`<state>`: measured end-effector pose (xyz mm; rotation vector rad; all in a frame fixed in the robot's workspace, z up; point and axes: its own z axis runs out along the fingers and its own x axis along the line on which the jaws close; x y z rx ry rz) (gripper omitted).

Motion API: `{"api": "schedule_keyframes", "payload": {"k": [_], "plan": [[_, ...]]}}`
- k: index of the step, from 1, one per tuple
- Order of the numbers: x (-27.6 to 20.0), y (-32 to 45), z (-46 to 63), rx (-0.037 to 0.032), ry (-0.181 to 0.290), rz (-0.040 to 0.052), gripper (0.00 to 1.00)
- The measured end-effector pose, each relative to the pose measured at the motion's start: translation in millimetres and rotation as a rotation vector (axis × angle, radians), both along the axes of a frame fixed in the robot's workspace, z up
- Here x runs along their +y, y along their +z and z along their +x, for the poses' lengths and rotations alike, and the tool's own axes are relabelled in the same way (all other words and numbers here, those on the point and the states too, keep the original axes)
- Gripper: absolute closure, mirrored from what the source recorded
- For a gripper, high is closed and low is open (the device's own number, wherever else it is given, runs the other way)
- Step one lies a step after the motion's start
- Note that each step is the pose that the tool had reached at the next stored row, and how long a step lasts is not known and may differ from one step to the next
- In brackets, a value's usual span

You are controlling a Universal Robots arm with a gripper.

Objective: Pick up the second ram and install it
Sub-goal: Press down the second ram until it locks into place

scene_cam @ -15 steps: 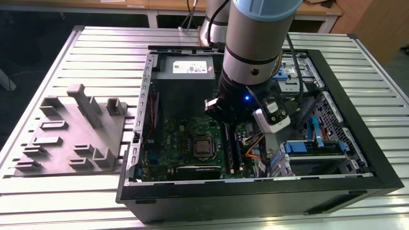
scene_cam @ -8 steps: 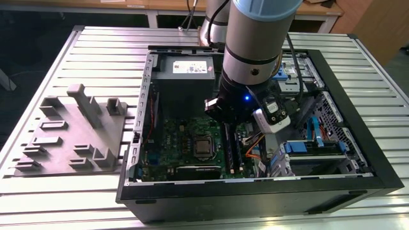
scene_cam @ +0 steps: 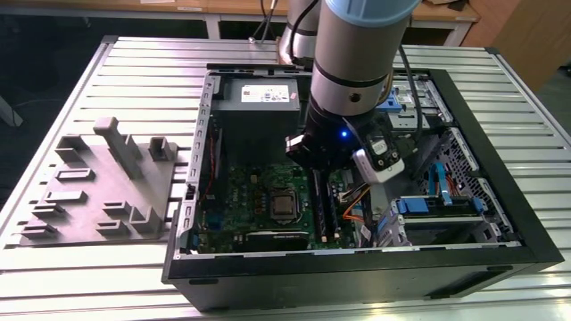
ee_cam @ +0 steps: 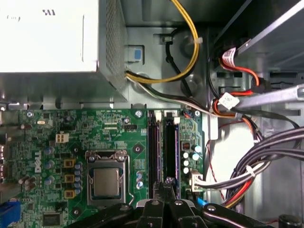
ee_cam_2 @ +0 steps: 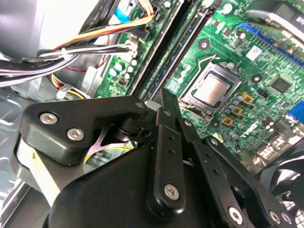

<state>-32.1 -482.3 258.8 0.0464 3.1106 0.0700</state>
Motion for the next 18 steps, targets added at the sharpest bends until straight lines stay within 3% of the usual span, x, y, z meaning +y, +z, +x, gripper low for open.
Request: {"api": "schedule_keyframes", "payload": {"k": [8,15,18], "plan": [[13.6,-0.3,0.0,0.0000,0.000,-0.0001,0.90],[14.4,-0.3,0.0,0.0000,0.000,0.0000,0.90],[14.5,-0.6,-0.1,0.0001,0.000,0.0111,0.90]]}}
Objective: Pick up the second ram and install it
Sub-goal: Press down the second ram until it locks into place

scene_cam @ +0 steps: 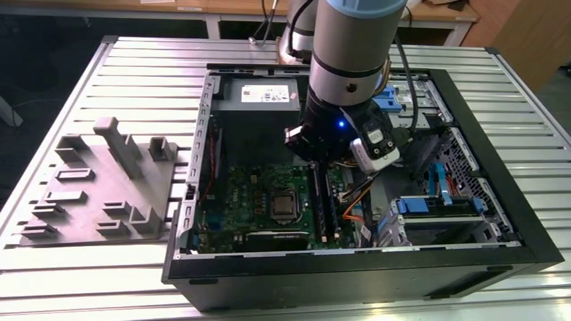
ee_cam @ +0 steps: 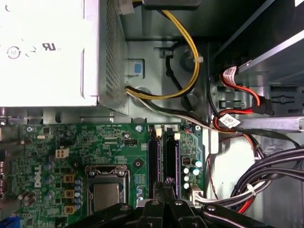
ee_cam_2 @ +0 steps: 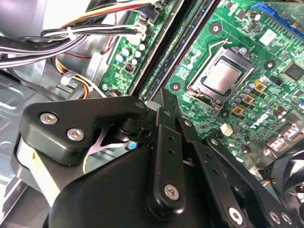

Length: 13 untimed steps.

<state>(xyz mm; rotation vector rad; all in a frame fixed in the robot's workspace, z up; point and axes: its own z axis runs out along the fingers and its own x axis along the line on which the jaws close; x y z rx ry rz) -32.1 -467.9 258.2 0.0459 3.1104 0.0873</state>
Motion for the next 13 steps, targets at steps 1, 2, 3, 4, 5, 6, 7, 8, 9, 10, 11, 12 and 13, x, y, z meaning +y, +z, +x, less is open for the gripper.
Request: {"api": "schedule_keyframes", "payload": {"k": [1,2,3,4,5,6,7,8,9,10,11,12,13], "plan": [[0.1,-0.2,0.0,-0.0001,0.000,0.0006,0.90],[0.1,-0.8,0.1,-0.0002,0.000,0.0010,0.90],[0.2,-1.2,0.1,-0.0001,0.000,0.0008,0.90],[0.3,-1.7,0.2,0.0000,0.000,0.0006,0.90],[0.4,-2.2,0.6,0.0001,0.000,0.0001,0.90],[0.4,-2.4,1.5,0.0001,0.000,-0.0001,0.90],[0.4,-2.6,2.0,0.0000,0.001,-0.0001,0.90],[0.4,-3.0,2.5,-0.0001,0.001,0.0002,0.90],[0.6,-3.6,2.6,-0.0001,0.001,0.0002,0.90],[1.6,-4.2,2.6,-0.0001,0.001,0.0000,0.90],[3.3,-4.7,2.7,0.0000,0.001,-0.0001,0.90],[5.2,-5.2,2.7,0.0000,0.001,-0.0001,0.90],[7.2,-5.7,2.7,0.0000,0.001,0.0000,0.90]]}}
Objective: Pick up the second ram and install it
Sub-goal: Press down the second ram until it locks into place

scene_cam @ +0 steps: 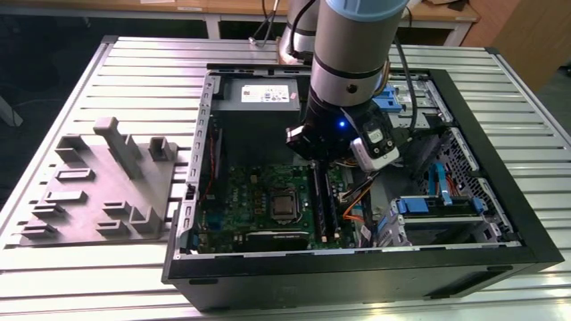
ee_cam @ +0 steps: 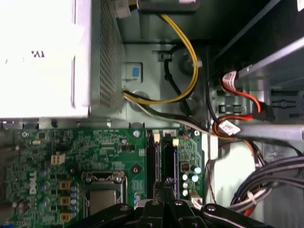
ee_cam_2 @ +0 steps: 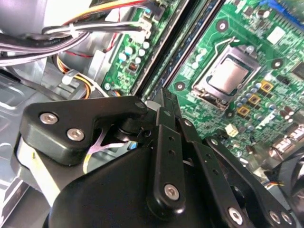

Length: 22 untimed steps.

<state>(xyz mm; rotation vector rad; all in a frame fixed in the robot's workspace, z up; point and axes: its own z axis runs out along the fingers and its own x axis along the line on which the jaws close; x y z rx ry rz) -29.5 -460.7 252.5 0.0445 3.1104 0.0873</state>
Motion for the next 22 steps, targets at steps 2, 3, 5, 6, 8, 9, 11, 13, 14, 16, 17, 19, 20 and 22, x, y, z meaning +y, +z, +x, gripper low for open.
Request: {"api": "schedule_keyframes", "payload": {"k": [2,3,5,6,8,9,11,13,14,16,17,19,20,22], "plan": [[3.1,-0.9,0.0,0.0000,0.000,0.0001,0.90],[4.6,-1.4,-0.1,0.0000,0.000,0.0001,0.90],[6.0,-3.1,-0.2,-0.0001,0.000,0.0003,0.90],[6.6,-4.4,-0.4,-0.0001,0.000,0.0002,0.90],[7.4,-6.8,-0.6,0.0000,0.000,0.0001,0.90],[7.6,-7.4,-0.7,0.0000,0.000,0.0001,0.90],[7.8,-8.0,-0.8,0.0000,0.000,0.0001,0.90],[9.1,-9.2,-1.2,0.0000,0.000,0.0001,0.90],[10.5,-10.0,-1.5,0.0000,0.000,0.0002,0.90],[13.5,-11.5,-2.1,0.0000,0.000,0.0001,0.90],[15.0,-12.2,-2.4,0.0000,0.000,0.0002,0.90],[17.2,-14.7,-2.6,-0.0001,0.000,0.0004,0.90],[17.9,-16.5,-2.6,-0.0001,0.000,0.0003,0.90],[18.7,-19.6,-2.6,0.0000,0.001,0.0002,0.90]]}}
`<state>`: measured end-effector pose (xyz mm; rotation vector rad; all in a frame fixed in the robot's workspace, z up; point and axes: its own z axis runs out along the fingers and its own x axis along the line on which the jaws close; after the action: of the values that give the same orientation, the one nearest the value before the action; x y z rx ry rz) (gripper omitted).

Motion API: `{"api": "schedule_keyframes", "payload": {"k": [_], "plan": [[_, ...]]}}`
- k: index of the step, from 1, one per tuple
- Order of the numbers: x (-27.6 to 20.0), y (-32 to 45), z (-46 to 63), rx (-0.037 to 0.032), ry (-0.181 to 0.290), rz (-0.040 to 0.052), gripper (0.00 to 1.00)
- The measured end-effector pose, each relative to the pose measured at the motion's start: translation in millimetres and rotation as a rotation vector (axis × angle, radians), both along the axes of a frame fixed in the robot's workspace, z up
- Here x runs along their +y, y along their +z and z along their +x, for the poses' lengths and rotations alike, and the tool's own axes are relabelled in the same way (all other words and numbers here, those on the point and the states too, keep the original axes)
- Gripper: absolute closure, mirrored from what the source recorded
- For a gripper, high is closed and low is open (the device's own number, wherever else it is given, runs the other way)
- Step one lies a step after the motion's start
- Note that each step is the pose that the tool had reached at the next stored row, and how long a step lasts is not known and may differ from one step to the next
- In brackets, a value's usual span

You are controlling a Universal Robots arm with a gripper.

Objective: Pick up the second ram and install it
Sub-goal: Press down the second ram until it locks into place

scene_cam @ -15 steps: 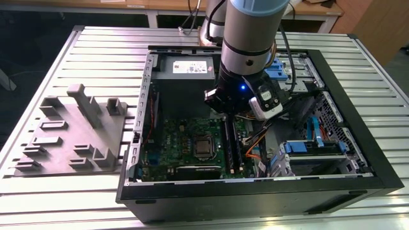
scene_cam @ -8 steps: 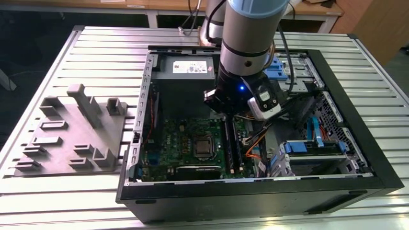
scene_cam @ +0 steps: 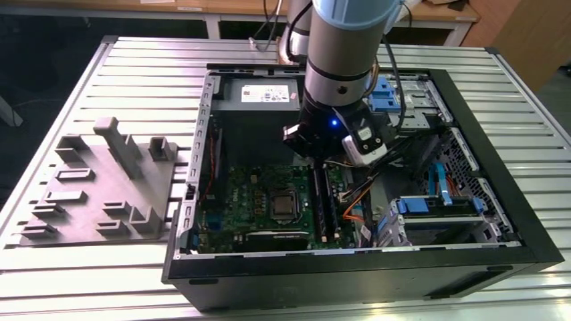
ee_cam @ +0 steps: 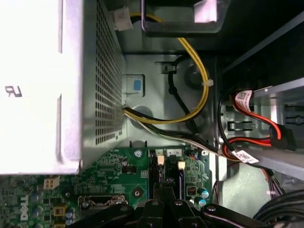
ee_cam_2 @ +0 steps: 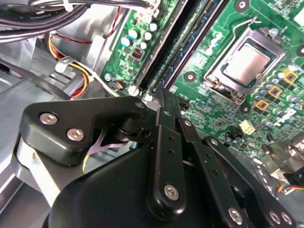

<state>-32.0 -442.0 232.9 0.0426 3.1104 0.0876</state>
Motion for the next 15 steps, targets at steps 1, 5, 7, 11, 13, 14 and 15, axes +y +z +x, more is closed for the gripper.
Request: {"api": "schedule_keyframes", "payload": {"k": [1,5,7,11,13,14,15], "plan": [[0.5,-0.8,-0.1,0.0000,0.000,-0.0001,0.90],[3.9,-1.6,-0.1,0.0000,0.001,-0.0001,0.90],[6.0,-2.4,-0.1,0.0000,0.001,0.0000,0.90],[7.5,-7.0,0.0,0.0000,0.001,0.0001,0.90],[7.7,-7.4,-0.1,0.0000,0.001,-0.0001,0.90],[7.6,-7.4,-0.1,0.0001,0.001,-0.0002,0.90],[7.6,-7.4,-0.1,0.0001,0.001,-0.0002,0.90]]}}
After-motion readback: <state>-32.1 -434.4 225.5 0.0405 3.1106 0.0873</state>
